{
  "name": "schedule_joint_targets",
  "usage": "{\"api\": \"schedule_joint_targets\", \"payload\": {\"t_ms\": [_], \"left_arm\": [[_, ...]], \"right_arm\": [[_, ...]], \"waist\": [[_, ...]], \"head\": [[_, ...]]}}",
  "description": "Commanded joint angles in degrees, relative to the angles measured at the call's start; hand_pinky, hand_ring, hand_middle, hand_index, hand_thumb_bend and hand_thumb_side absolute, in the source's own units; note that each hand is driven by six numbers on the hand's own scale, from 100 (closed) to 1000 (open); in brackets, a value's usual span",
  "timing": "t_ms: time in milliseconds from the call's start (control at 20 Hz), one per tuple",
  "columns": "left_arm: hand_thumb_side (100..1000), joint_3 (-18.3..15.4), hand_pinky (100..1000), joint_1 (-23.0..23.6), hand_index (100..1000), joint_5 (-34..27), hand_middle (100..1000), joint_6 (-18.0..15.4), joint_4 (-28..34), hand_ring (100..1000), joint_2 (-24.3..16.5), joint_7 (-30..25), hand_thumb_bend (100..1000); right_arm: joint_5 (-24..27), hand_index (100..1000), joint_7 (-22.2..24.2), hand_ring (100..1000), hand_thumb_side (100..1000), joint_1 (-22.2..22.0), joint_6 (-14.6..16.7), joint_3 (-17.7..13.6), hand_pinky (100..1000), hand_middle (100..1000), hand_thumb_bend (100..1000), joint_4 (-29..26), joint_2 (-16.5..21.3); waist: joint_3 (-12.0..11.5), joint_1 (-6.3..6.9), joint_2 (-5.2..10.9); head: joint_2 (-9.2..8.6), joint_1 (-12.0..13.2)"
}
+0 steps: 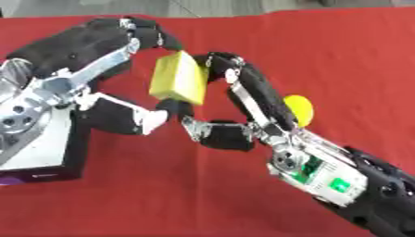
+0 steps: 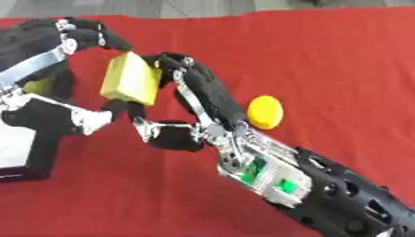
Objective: Pick up the objects with one hand, pass them to the other hand, and then place them into the box on the other side of the table.
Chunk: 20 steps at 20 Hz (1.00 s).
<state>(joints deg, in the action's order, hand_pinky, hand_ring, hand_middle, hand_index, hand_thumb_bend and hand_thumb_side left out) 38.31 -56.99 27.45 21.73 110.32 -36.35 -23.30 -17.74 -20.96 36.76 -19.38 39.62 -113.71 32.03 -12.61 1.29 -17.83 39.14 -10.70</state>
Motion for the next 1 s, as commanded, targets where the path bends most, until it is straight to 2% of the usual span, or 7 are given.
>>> {"api": "schedule_joint_targets", "payload": {"t_ms": [50, 300, 700, 1000], "left_arm": [[348, -0.35, 878, -0.71, 888, 0.58, 792, -0.15, -0.02, 839, -0.38, -1.03, 291], [343, -0.43, 877, -0.68, 885, 0.97, 790, -0.08, -0.56, 837, -0.08, -1.35, 262], [306, -0.29, 868, -0.83, 848, 0.03, 770, 0.01, -1.38, 822, 0.48, 0.57, 150], [266, -0.02, 857, -0.86, 787, -1.03, 698, -0.09, -1.89, 785, 0.77, 2.02, 108]], "right_arm": [[-0.58, 636, -0.06, 599, 196, 0.58, 0.57, -0.24, 680, 530, 100, -0.89, 0.34], [-1.03, 635, 0.06, 599, 181, 0.53, 1.37, -0.19, 682, 530, 100, -0.89, 0.35], [-1.60, 634, 0.88, 599, 158, 0.53, 2.47, -0.14, 683, 529, 100, -0.89, 0.39], [-1.73, 634, 1.51, 599, 154, 0.50, 3.14, -0.15, 684, 529, 100, -0.89, 0.40]], "waist": [[0.03, -0.03, 0.91], [0.08, -0.03, 0.86], [0.15, -0.08, 0.88], [0.17, -0.16, 0.83]], "head": [[-0.42, 0.17], [-0.39, 0.25], [-0.37, 0.42], [-0.33, 0.55]]}}
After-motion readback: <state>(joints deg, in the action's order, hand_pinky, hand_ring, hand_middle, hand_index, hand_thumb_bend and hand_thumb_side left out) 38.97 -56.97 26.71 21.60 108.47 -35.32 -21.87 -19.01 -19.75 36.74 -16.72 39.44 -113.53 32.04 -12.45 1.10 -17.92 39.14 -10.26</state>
